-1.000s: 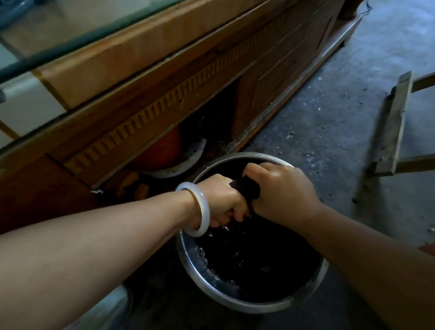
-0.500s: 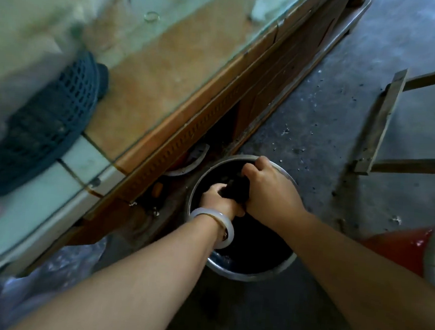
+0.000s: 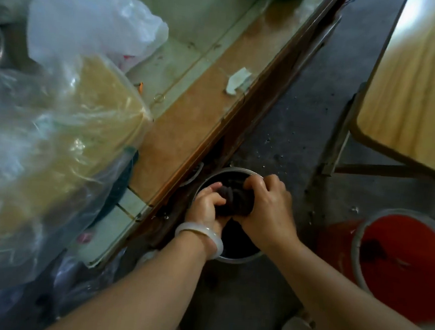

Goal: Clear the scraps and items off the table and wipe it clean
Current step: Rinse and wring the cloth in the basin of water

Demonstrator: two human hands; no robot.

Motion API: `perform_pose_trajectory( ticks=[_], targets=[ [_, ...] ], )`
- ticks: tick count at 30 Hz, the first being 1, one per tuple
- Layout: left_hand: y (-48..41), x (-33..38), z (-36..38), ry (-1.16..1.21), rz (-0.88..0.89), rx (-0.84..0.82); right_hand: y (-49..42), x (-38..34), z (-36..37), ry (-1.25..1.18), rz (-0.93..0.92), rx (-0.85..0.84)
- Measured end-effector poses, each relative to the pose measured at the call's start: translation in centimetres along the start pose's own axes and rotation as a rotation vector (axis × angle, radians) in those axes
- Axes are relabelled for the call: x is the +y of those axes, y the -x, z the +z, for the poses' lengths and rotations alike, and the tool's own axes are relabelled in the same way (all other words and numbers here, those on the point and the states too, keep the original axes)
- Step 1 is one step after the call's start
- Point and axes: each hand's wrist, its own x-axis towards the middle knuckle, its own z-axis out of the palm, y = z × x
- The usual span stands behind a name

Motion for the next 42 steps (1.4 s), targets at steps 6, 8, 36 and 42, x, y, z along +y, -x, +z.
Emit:
perform_pose_trajectory(
  ticks=[6, 8, 36, 42],
  targets=[
    [5.5, 3.4, 1.2, -0.173, 0.128, -0.004, 2.6, -2.5, -5.4, -0.126, 0.045, -0.056],
    [6.8, 4.2, 1.4, -0.278, 0.159, -0.031, 3.1, -3.3, -7.2, -0.184, 0.072, -0.053],
    [16.7, 9.4, 14.1, -0.461, 0.001, -0.381, 1.0, -3.5, -25.4, -1.031, 0.533, -0.185],
    [17.5, 7.7, 16.4, -0.506, 0.019, -0.336, 1.9, -1.6, -27.7, -1.362, 0.464, -0.235]
  ],
)
